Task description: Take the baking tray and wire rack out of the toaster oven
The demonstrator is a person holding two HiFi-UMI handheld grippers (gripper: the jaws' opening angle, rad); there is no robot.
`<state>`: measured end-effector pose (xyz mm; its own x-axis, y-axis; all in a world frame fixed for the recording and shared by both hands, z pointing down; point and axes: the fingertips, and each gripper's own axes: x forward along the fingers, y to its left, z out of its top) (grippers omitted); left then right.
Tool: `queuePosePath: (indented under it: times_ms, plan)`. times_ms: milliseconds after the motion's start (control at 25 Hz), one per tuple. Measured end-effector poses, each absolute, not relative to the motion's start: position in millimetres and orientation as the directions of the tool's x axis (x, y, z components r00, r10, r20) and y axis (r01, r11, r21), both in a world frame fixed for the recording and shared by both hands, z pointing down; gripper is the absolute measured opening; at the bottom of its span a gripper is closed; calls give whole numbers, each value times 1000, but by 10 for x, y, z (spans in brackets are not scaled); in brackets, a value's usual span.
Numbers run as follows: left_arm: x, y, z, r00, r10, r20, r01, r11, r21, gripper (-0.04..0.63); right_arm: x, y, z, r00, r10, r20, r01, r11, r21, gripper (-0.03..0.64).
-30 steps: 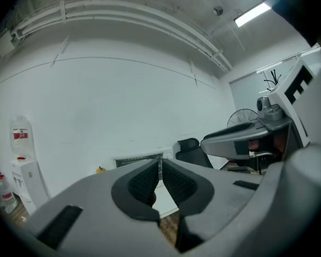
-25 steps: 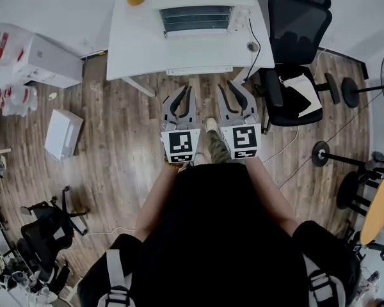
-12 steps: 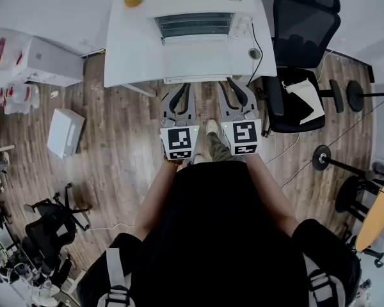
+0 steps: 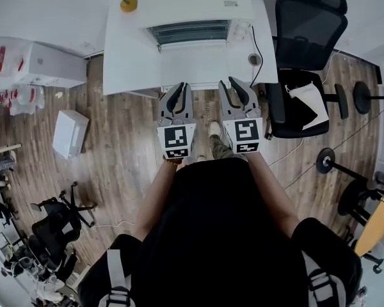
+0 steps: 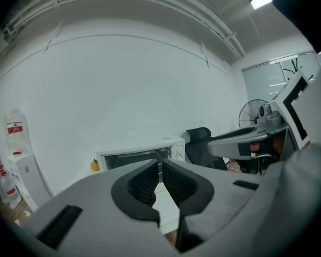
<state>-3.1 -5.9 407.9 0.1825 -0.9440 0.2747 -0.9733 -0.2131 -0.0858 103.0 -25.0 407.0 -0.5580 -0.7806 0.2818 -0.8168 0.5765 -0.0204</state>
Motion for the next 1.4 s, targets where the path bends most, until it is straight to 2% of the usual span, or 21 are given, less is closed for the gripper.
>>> queuePosePath:
  times_ms: [520, 880, 1280, 1400]
  plan:
    - [-317, -235, 4234, 97, -943, 319, -991, -122, -58, 25, 1149, -555, 4312, -582, -746, 323, -788, 616, 5, 83]
    - [-490, -577, 4399, 150, -933, 327, -987, -162, -8, 25, 1064, -832, 4390, -531, -764, 367, -807, 588, 56, 81]
    - [-870, -978, 4486, 215, -917, 335, -976, -216, 34, 25, 612, -1200, 4395, -475, -796, 375, -836, 542, 91, 81]
    - [-972, -1113, 4603, 250, -905, 344, -968, -222, 120, 25, 481, -1292, 4477, -464, -796, 389, -853, 520, 48, 81]
